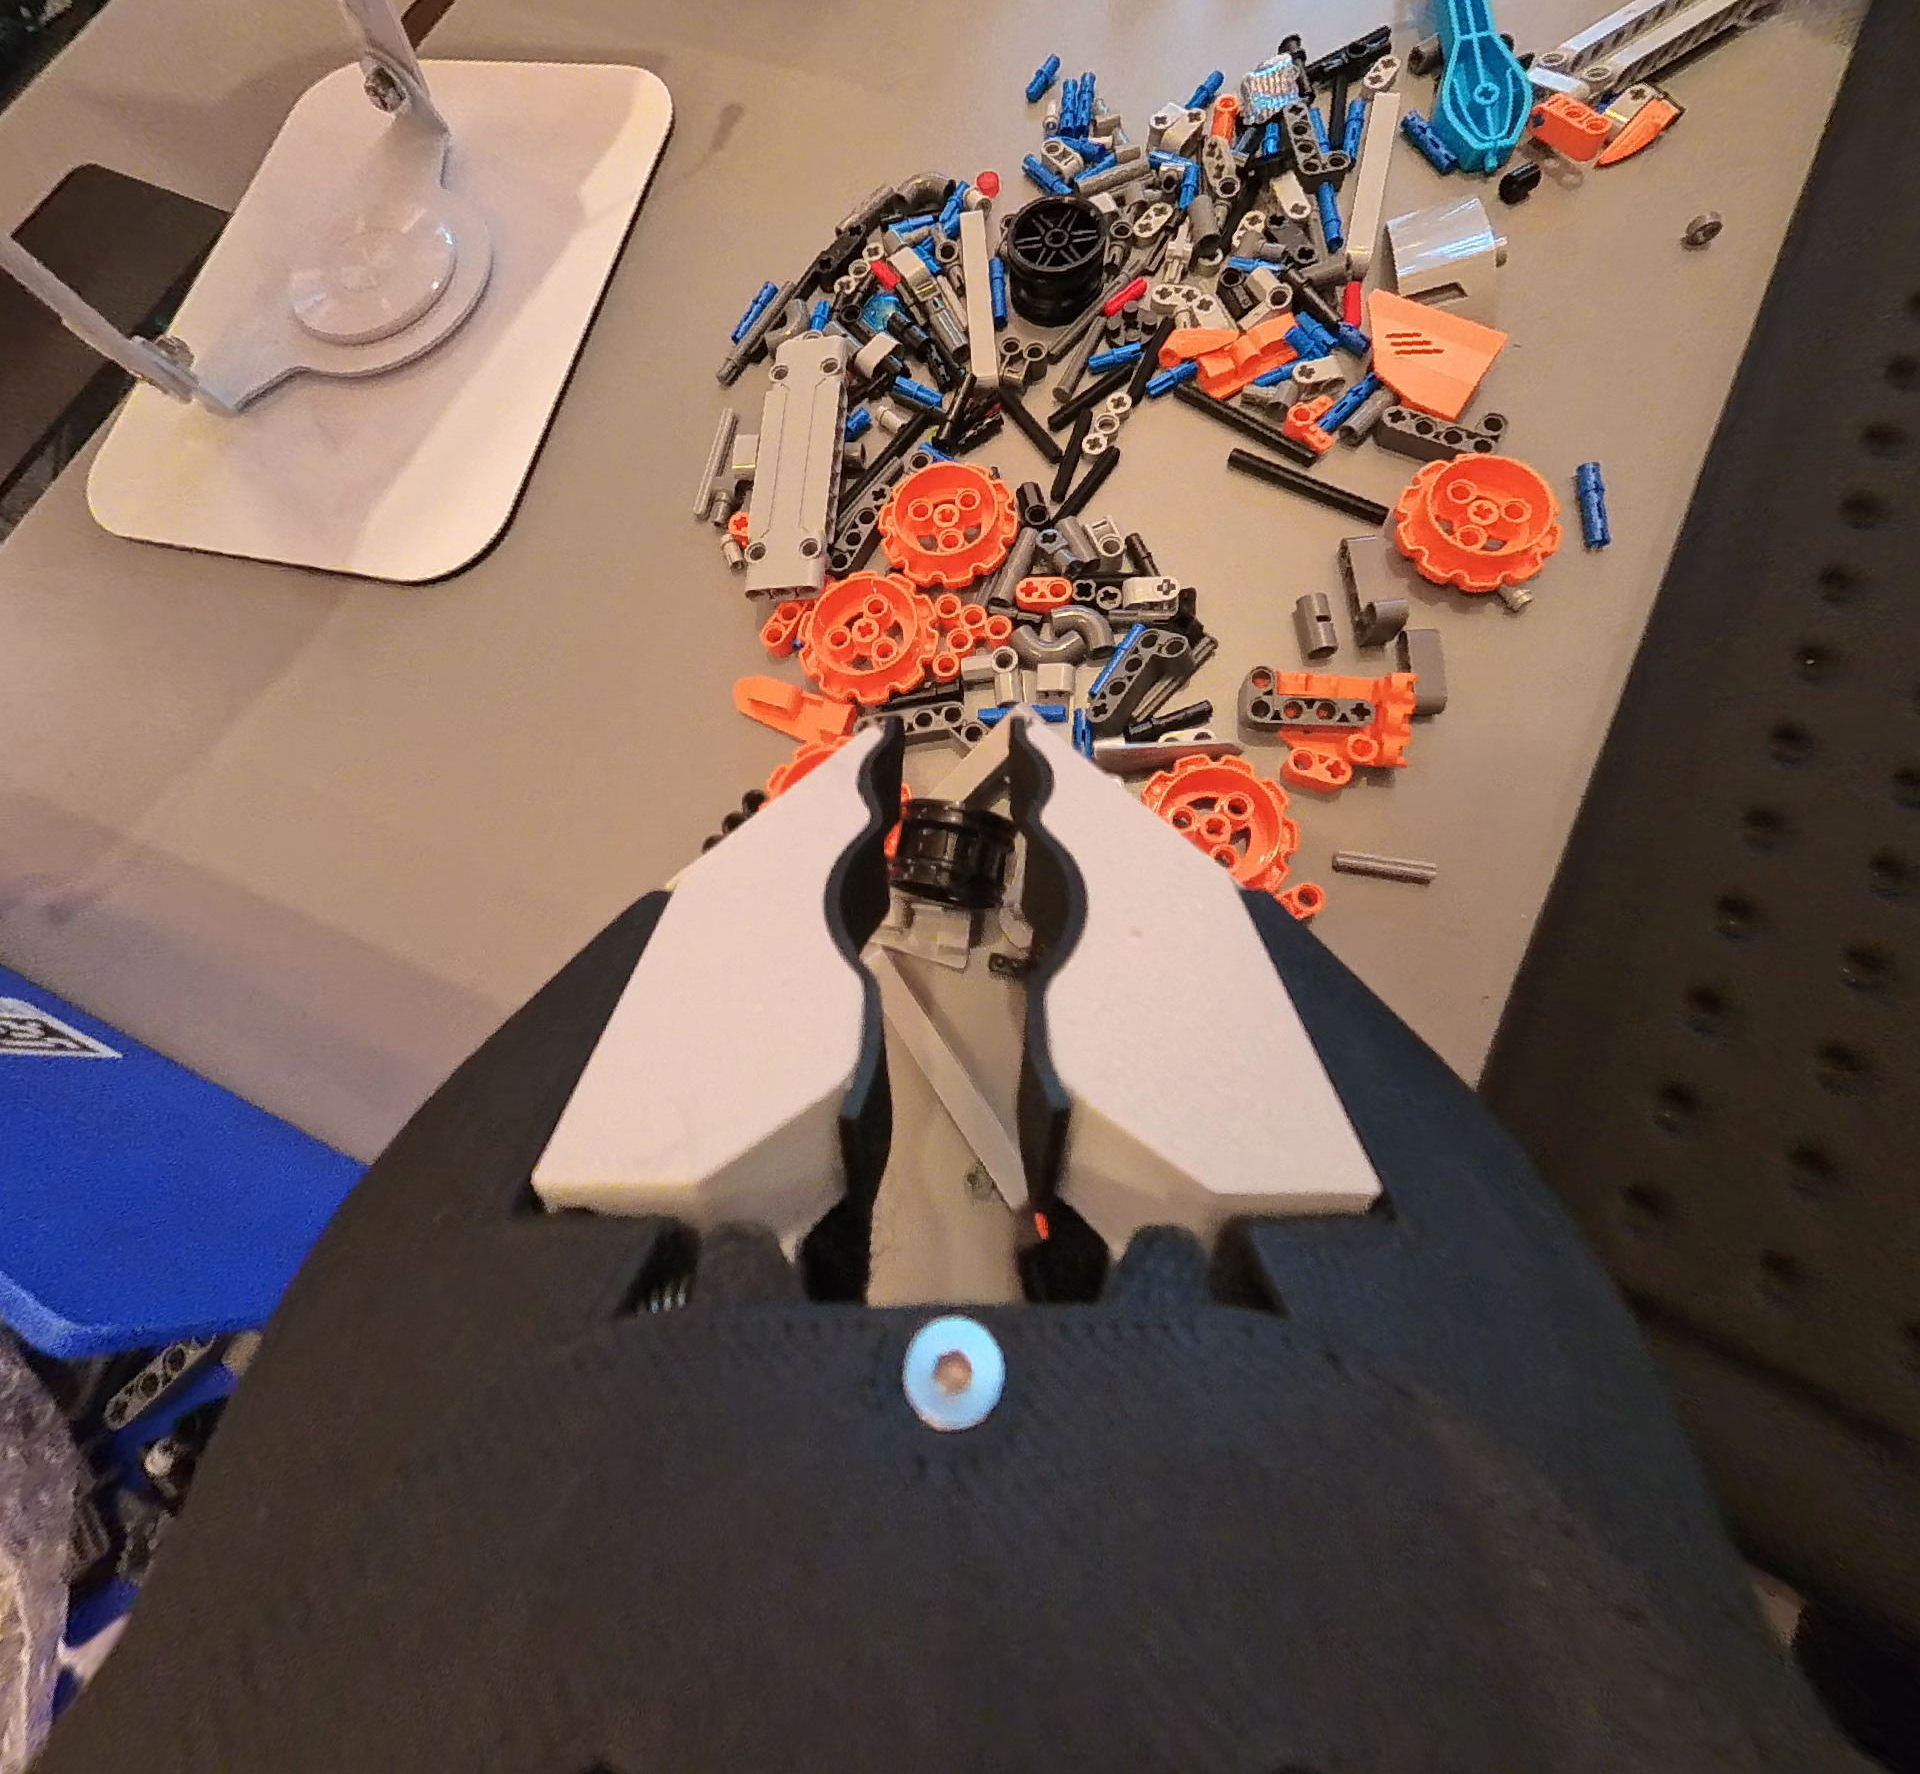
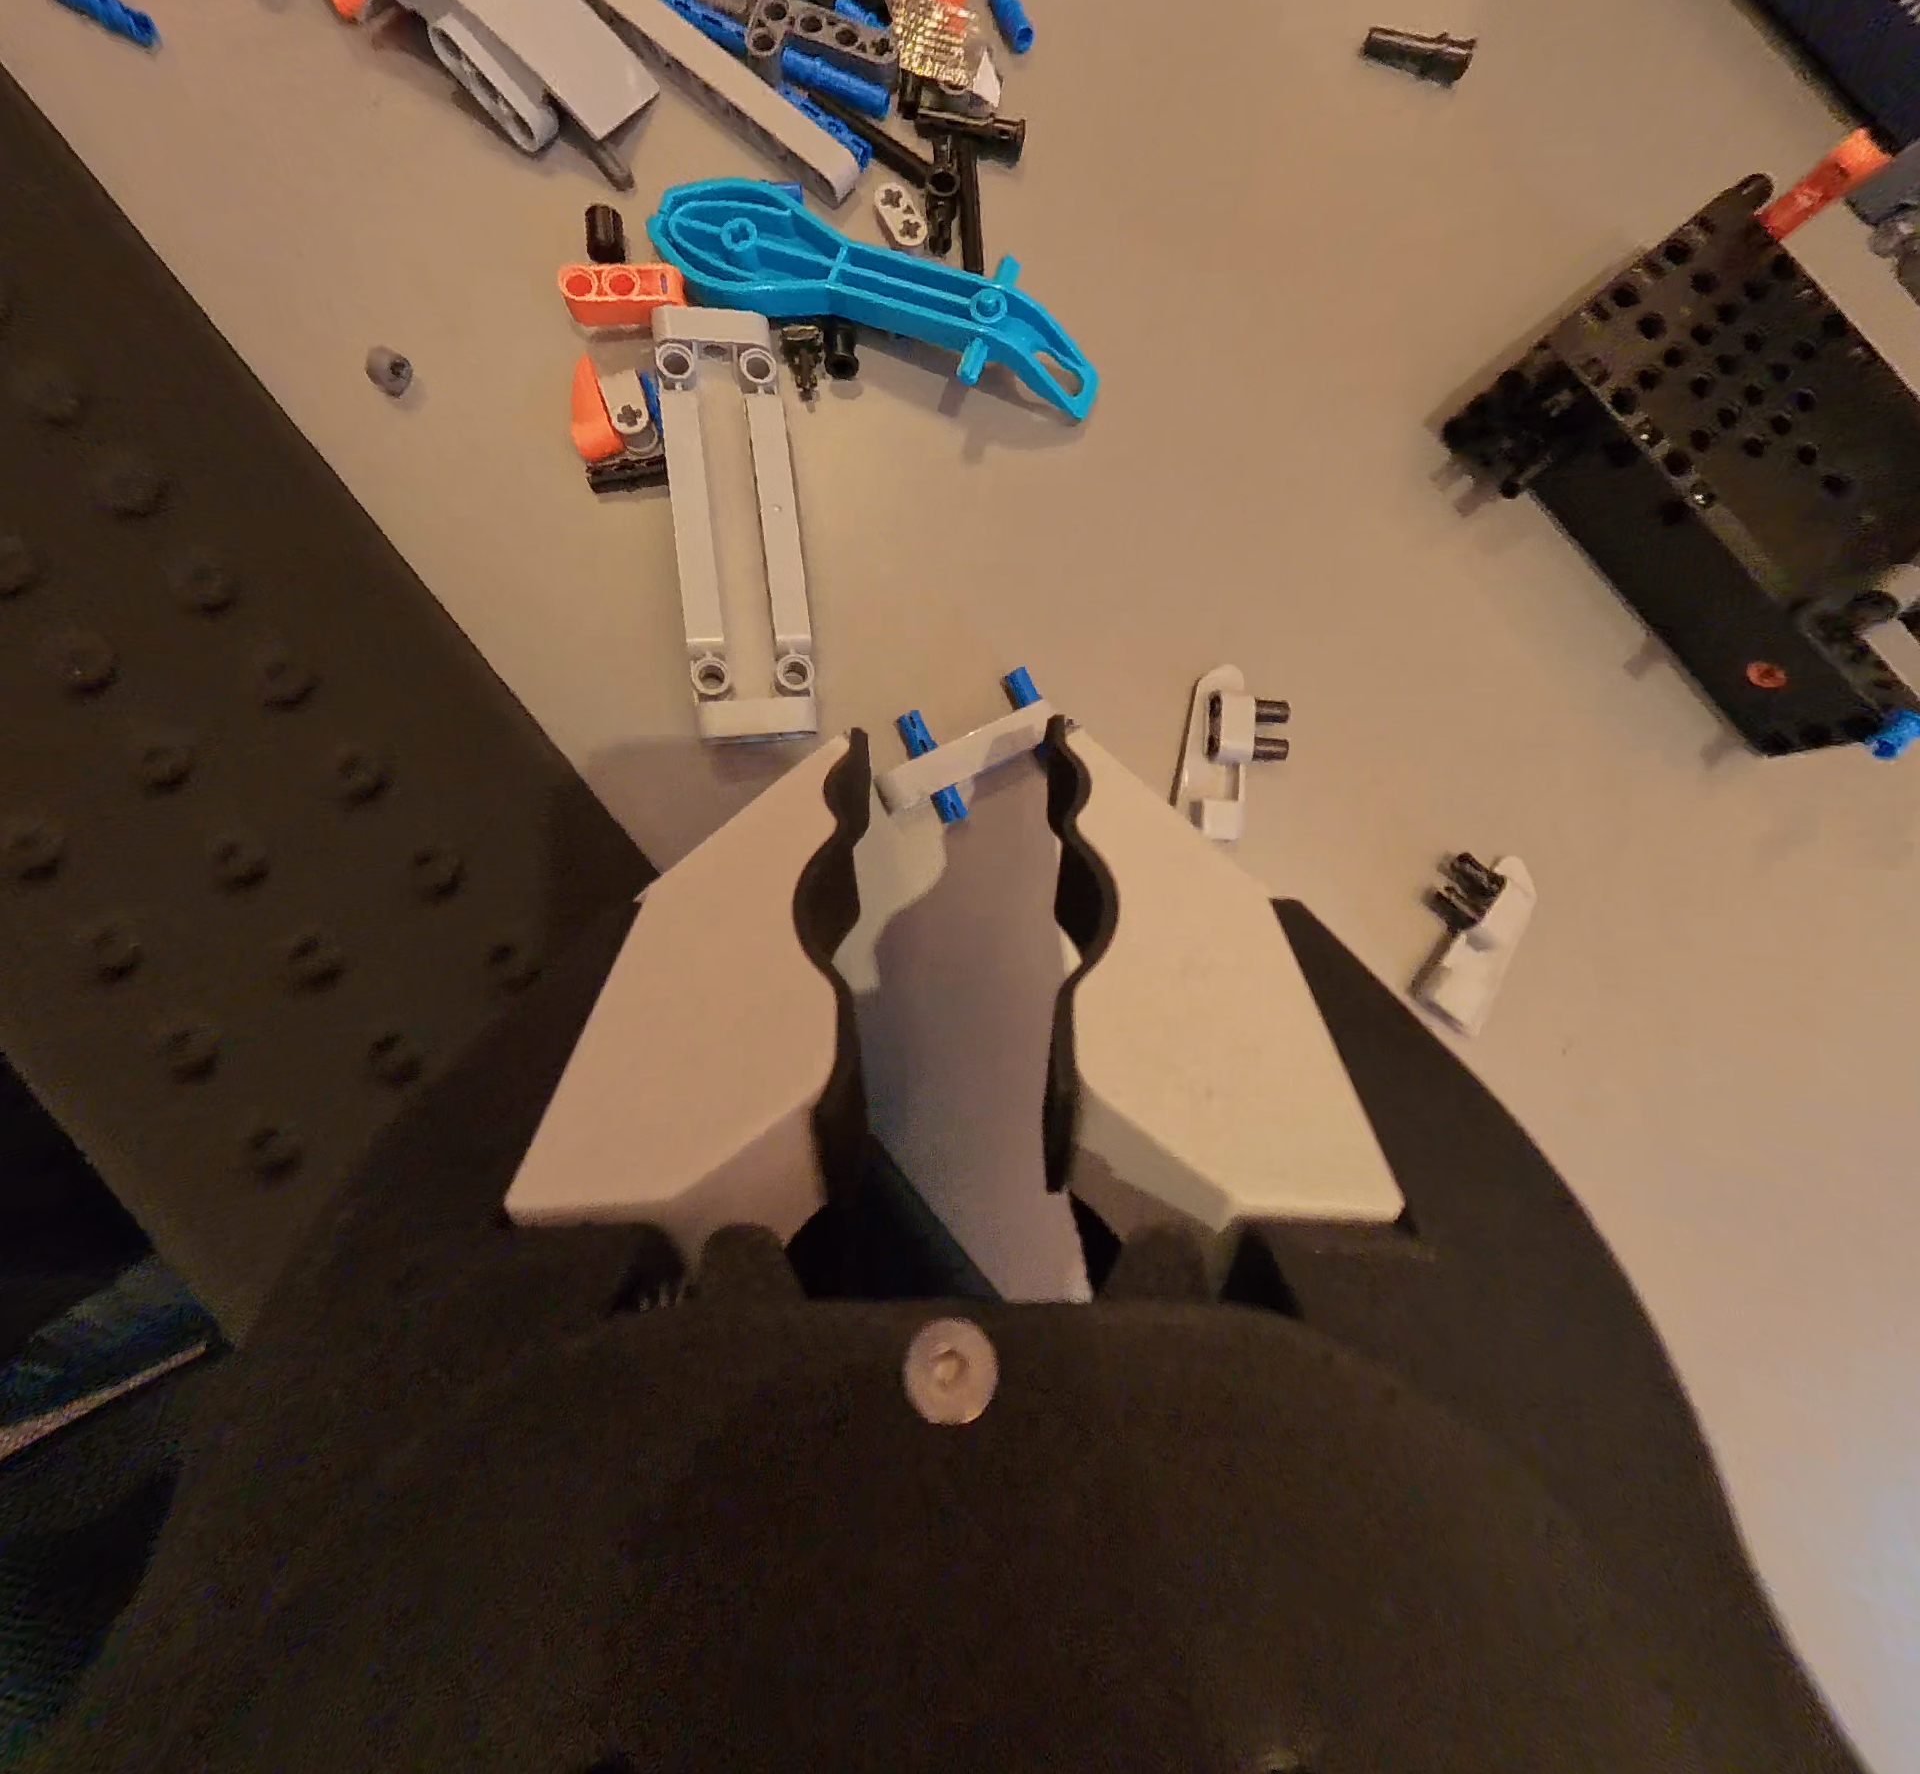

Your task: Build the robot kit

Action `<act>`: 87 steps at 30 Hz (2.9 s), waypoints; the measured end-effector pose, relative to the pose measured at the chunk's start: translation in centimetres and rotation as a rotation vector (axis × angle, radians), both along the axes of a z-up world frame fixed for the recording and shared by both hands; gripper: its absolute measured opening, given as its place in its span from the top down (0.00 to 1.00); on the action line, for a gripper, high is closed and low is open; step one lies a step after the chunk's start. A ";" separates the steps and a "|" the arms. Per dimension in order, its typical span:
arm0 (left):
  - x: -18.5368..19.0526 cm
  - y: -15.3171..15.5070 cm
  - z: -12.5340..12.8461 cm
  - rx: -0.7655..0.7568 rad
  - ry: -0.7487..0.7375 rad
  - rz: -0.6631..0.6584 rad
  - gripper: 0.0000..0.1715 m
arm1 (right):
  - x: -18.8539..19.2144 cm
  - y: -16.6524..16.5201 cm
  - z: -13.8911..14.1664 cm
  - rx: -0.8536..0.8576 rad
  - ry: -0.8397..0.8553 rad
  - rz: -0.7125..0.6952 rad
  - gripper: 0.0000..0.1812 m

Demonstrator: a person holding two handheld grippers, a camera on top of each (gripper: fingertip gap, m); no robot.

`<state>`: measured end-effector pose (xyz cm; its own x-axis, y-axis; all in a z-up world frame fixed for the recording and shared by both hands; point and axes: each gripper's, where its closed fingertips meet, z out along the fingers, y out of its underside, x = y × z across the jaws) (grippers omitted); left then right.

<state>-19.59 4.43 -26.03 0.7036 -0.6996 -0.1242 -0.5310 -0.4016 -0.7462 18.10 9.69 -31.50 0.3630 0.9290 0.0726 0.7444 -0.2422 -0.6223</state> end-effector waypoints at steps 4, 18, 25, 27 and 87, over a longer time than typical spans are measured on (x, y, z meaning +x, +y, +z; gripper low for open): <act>-0.3 -0.6 0.0 -0.006 0.005 0.004 0.90 | 0.0 0.4 -0.7 -0.010 -0.020 0.023 0.85; -1.4 -1.5 0.5 -0.012 0.010 0.040 0.90 | 0.3 0.8 1.4 0.020 0.051 0.007 0.85; -2.8 -3.3 0.7 -0.058 0.055 0.051 0.88 | -2.2 0.4 2.2 0.035 0.137 0.065 0.87; -2.9 -3.9 0.7 -0.078 0.068 0.044 0.88 | -2.5 0.2 2.0 0.027 0.139 0.078 0.87; 18.2 -2.3 8.5 -0.446 -0.874 -0.630 0.98 | -20.8 -6.7 13.2 0.716 0.324 0.611 0.96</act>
<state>-1.37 2.16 -17.58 -0.0590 -0.8151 0.5763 -0.1050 -0.5690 -0.8156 -2.73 2.97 -18.33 -0.0617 0.7387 0.6712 0.3842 0.6382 -0.6672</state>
